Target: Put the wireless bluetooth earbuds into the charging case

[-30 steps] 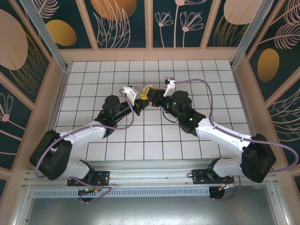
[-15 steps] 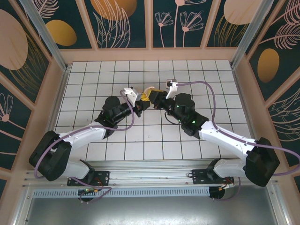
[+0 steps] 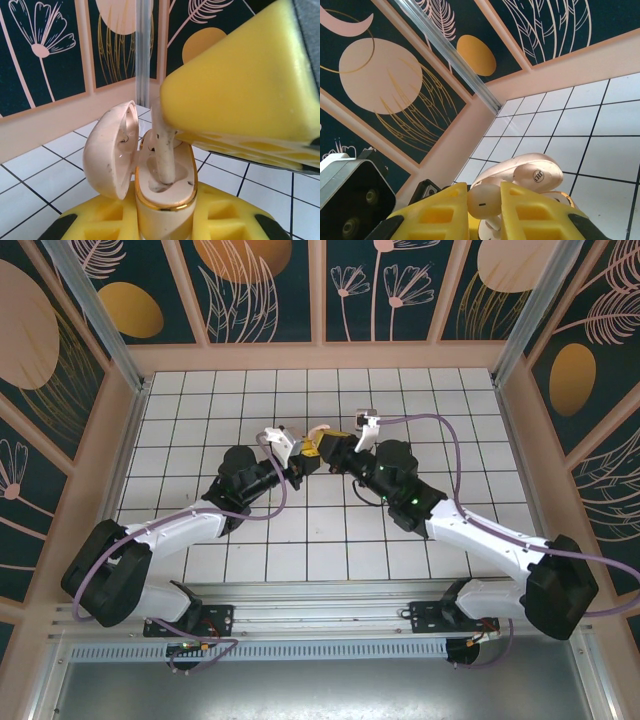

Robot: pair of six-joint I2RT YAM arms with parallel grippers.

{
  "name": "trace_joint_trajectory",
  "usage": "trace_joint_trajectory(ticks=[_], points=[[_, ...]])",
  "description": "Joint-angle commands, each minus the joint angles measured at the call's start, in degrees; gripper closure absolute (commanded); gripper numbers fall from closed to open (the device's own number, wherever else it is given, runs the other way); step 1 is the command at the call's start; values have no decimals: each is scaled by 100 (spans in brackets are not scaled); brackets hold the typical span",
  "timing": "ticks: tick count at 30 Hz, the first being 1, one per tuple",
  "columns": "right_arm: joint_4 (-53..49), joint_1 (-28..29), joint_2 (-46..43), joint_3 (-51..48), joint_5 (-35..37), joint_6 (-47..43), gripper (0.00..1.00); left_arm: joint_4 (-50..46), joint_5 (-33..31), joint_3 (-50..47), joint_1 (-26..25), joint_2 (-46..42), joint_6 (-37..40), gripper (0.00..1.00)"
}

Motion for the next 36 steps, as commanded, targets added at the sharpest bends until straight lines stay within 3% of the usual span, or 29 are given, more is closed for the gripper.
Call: trace_joint_trajectory(ticks=[1, 36], points=[[-484, -36, 40, -269, 76, -110, 81, 1269, -80, 125, -3, -373, 159, 86], [-293, 253, 633, 363, -101, -233, 82, 1007, -380, 252, -210, -201, 439, 86]])
